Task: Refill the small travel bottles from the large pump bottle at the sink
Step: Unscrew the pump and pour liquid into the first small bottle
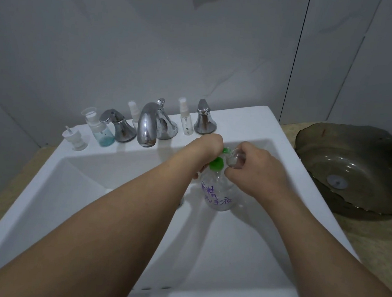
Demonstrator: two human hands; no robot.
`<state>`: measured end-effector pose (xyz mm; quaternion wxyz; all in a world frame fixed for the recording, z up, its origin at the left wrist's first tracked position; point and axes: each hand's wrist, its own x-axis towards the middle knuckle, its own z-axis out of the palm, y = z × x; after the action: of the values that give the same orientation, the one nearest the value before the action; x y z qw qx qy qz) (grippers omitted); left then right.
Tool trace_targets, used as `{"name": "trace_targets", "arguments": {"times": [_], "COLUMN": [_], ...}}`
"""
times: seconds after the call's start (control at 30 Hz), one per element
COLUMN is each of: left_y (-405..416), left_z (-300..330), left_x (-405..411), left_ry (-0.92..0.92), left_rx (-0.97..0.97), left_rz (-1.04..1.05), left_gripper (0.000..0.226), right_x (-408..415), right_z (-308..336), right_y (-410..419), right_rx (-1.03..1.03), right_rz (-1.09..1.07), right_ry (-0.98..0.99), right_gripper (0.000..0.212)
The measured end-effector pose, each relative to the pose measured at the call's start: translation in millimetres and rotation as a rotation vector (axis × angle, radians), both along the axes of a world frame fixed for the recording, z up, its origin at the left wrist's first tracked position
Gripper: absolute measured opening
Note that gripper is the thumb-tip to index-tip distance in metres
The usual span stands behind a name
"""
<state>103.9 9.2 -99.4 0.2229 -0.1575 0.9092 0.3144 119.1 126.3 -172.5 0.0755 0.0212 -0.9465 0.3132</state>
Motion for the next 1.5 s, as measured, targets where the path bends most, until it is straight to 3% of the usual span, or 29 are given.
{"name": "trace_targets", "arguments": {"times": [0.13,0.3,0.43,0.63,0.9,1.23,1.37,1.5], "left_y": [6,3,3,-2,-3,3,0,0], "left_z": [-21,-30,-28,-5,1,-29,-31,-30], "left_x": [-10,-15,-16,-7,-4,-16,-16,-16], "left_ry": [0.178,0.229,0.197,-0.008,-0.054,0.192,0.237,0.211], "left_rx": [-0.073,-0.186,-0.141,0.037,0.030,-0.086,-0.172,-0.113], "left_rz": [-0.045,-0.149,-0.108,0.019,0.031,-0.060,-0.169,-0.091], "left_gripper": [0.032,0.032,0.033,0.037,0.041,0.033,0.033,0.033], "right_x": [-1,-1,-2,-1,0,-1,-2,-3], "right_z": [-3,-5,-5,-2,-1,-6,-7,-7], "right_y": [1,0,1,0,-1,0,0,1], "right_rx": [0.058,0.060,0.065,0.026,0.018,0.086,0.072,0.078], "right_rz": [0.002,-0.006,0.004,0.003,0.005,0.004,-0.002,0.001], "right_ry": [-0.025,-0.034,-0.031,0.014,0.025,-0.001,-0.011,0.001], "right_gripper": [0.026,0.027,0.027,0.026,0.027,0.030,0.028,0.028]}}
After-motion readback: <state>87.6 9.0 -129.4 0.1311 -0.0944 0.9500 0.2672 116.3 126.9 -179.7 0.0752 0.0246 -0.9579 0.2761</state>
